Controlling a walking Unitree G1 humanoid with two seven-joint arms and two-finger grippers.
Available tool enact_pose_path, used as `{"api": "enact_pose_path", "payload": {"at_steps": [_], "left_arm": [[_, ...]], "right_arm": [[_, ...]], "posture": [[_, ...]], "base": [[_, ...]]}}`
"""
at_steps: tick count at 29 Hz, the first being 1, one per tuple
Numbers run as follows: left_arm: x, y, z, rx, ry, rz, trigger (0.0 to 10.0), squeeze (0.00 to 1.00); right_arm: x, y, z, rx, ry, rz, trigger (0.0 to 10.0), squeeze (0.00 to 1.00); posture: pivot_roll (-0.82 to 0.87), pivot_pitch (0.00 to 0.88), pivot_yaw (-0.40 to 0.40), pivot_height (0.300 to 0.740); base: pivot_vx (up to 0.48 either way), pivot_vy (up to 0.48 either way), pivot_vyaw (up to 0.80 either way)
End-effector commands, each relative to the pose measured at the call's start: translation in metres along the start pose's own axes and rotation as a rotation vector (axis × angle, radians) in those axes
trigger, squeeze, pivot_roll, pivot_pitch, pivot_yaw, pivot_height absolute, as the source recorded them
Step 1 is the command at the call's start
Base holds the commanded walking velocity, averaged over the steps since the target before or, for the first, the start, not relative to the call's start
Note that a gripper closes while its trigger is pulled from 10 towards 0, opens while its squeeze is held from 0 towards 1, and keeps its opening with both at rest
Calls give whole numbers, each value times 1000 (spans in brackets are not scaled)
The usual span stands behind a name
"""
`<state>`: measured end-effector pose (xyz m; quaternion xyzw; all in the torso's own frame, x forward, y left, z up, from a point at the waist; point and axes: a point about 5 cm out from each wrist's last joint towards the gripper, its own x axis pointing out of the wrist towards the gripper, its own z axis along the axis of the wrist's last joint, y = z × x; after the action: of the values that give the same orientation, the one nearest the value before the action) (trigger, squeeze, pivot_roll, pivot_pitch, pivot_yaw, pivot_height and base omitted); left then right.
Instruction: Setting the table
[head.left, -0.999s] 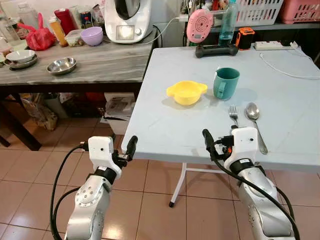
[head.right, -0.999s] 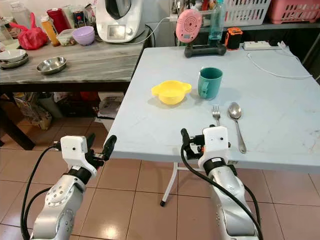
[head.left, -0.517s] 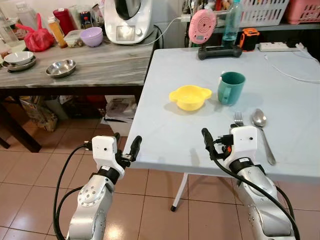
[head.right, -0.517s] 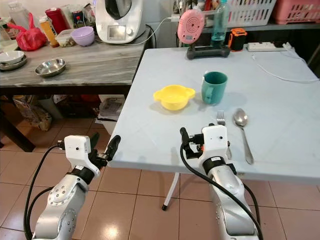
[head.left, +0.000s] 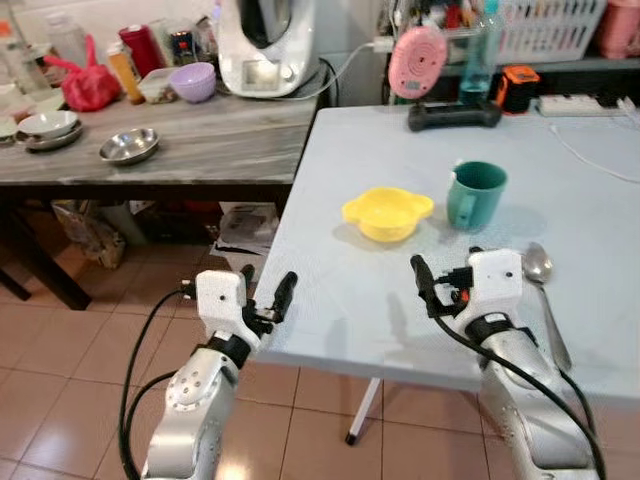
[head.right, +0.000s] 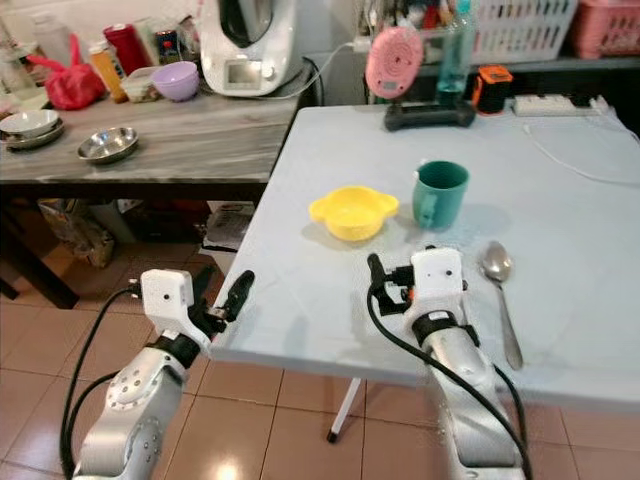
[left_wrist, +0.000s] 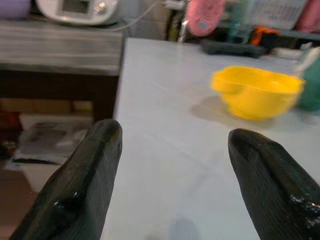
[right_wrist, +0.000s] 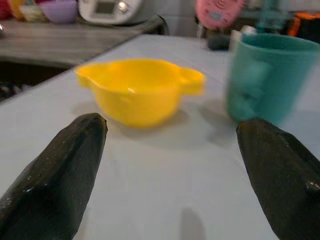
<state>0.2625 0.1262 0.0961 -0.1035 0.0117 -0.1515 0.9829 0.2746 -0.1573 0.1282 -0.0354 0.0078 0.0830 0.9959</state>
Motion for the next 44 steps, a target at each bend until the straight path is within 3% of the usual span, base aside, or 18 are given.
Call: {"api": "enact_pose_path", "payload": {"at_steps": [1,28,37,44], "left_arm": [[-1,4,0,7,7,16,10000,0],[0,1,-4,-4,33,-15,10000,0],[1,0,-4,-10,40,-23,10000,0],[19,-4,6,-30,21,-48,10000,0]], "right_arm": [[3,5,3,1,-6,28,10000,0],[3,9,1,4,3,36,10000,0],[2,10,0,2,7,39,10000,0],[-4,10,-1,-3,15,38,10000,0]], "posture": [[-147,24,102,740],[-152,28,107,740],[-153,34,109,740],[-177,60,119,740]], "base": [[266,0,0],[253,0,-136],[0,0,0],[0,0,0]]}}
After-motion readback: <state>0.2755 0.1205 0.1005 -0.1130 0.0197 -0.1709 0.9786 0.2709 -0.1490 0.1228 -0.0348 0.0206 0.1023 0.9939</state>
